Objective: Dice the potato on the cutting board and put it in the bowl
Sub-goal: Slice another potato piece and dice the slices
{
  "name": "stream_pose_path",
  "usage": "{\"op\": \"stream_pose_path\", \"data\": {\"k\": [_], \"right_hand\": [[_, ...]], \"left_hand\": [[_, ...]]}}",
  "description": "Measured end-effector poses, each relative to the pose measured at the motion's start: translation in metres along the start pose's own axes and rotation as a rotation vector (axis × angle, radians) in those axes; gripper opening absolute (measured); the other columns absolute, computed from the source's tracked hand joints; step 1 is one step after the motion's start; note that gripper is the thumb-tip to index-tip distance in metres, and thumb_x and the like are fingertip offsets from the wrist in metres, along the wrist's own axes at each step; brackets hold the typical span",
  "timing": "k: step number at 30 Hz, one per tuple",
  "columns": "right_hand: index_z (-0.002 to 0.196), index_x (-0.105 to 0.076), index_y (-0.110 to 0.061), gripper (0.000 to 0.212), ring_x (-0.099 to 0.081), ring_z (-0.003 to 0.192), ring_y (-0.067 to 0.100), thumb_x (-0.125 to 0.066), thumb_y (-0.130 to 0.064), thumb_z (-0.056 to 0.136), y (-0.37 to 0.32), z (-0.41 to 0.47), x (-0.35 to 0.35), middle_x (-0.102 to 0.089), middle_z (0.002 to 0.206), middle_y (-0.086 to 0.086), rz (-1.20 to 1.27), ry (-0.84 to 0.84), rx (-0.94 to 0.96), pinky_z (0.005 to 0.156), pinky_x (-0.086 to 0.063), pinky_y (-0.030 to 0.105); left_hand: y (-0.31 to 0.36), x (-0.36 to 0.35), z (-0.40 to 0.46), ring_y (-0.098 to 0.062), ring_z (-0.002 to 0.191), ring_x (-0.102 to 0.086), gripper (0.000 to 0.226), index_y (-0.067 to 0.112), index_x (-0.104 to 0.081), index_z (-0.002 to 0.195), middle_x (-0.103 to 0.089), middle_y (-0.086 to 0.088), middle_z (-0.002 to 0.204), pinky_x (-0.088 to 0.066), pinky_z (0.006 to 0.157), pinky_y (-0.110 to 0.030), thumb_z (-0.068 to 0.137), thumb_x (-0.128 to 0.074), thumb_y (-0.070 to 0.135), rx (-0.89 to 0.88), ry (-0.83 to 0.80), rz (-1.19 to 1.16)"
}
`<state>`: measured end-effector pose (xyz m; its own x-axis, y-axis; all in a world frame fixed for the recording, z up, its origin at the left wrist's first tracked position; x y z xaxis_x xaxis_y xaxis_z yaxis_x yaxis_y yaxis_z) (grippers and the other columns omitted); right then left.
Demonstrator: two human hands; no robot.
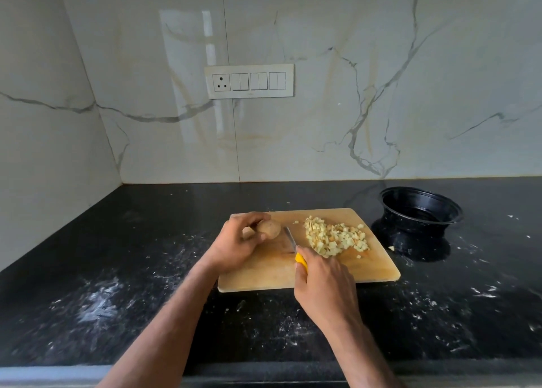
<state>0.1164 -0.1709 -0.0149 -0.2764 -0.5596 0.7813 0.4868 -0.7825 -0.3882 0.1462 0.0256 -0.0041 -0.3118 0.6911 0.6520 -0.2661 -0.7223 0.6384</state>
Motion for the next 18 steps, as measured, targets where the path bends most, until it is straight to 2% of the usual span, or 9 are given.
{"op": "stream_pose_path", "data": {"k": [2, 6, 10, 12, 14, 16, 18], "right_hand": [[0.139, -0.053, -0.033, 0.037, -0.057, 0.075, 0.007, -0.050, -0.038, 0.102, -0.0007, -0.0001, 0.0000, -0.071, 0.094, -0.010, -0.019, 0.004, 0.003, 0.068, -0.045, 0.020], [0.137, -0.057, -0.031, 0.036, -0.065, 0.075, 0.010, -0.050, -0.036, 0.101, -0.0045, -0.0012, 0.0057, -0.073, 0.087, -0.008, -0.051, 0.038, -0.021, 0.065, -0.046, 0.023], [0.124, -0.064, -0.026, 0.029, -0.052, 0.060, 0.005, -0.044, -0.027, 0.103, 0.0000, -0.0023, 0.0015, -0.060, 0.072, -0.012, -0.103, -0.010, -0.072, 0.052, -0.033, 0.019], [0.122, -0.064, -0.024, 0.027, -0.047, 0.061, 0.003, -0.044, -0.031, 0.104, -0.0007, -0.0043, 0.0002, -0.055, 0.073, -0.014, -0.110, -0.017, -0.070, 0.055, -0.032, 0.017], [0.122, -0.062, -0.024, 0.029, -0.051, 0.070, 0.008, -0.047, -0.040, 0.103, -0.0027, -0.0059, 0.0009, -0.060, 0.081, -0.010, -0.113, -0.012, -0.061, 0.062, -0.040, 0.020], [0.120, -0.064, -0.023, 0.029, -0.055, 0.074, 0.011, -0.047, -0.039, 0.103, -0.0045, -0.0060, -0.0001, -0.063, 0.084, -0.008, -0.109, -0.032, -0.053, 0.072, -0.047, 0.024], [0.115, -0.068, -0.022, 0.028, -0.057, 0.073, 0.009, -0.048, -0.037, 0.102, -0.0066, -0.0056, -0.0009, -0.064, 0.083, -0.010, -0.080, -0.071, -0.038, 0.077, -0.049, 0.024]], "left_hand": [[0.0016, -0.0073, 0.0006, -0.002, 0.114, -0.059, 0.039, 0.028, -0.067, 0.122, -0.067, 0.013, 0.120, -0.045, 0.098, -0.017, 0.090, -0.069, 0.006, -0.002, -0.025, -0.001], [-0.0006, -0.0084, 0.0002, 0.001, 0.103, -0.062, 0.030, 0.028, -0.070, 0.119, -0.070, 0.014, 0.113, -0.038, 0.086, 0.000, 0.090, -0.075, 0.022, 0.003, 0.058, 0.040], [-0.0011, -0.0129, -0.0007, -0.002, 0.100, -0.059, 0.030, 0.030, -0.067, 0.121, -0.069, 0.012, 0.114, -0.033, 0.082, 0.005, 0.092, -0.071, 0.025, 0.009, 0.062, 0.089], [-0.0019, -0.0133, -0.0010, -0.006, 0.103, -0.059, 0.029, 0.032, -0.066, 0.121, -0.069, 0.010, 0.115, -0.032, 0.082, 0.004, 0.093, -0.070, 0.027, 0.010, 0.060, 0.113], [-0.0026, -0.0131, -0.0013, -0.007, 0.105, -0.059, 0.029, 0.034, -0.065, 0.122, -0.069, 0.010, 0.116, -0.035, 0.084, 0.001, 0.094, -0.068, 0.030, 0.013, 0.054, 0.124], [-0.0006, -0.0134, -0.0018, -0.009, 0.105, -0.061, 0.030, 0.033, -0.064, 0.124, -0.069, 0.008, 0.117, -0.042, 0.088, -0.009, 0.095, -0.068, 0.030, 0.005, 0.047, 0.127], [0.0026, -0.0129, -0.0029, -0.012, 0.106, -0.061, 0.031, 0.029, -0.065, 0.125, -0.069, 0.005, 0.116, -0.048, 0.093, -0.021, 0.095, -0.068, 0.028, -0.003, 0.047, 0.130]]}}
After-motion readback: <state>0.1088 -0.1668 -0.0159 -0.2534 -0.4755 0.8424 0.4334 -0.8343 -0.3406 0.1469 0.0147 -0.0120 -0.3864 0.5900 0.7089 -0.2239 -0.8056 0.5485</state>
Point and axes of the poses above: each hand's wrist, its own z-axis towards the middle knuckle, its own x-axis out of the back of the hand, y = z × x, the point moved 8 cm from there along z, towards the middle knuckle
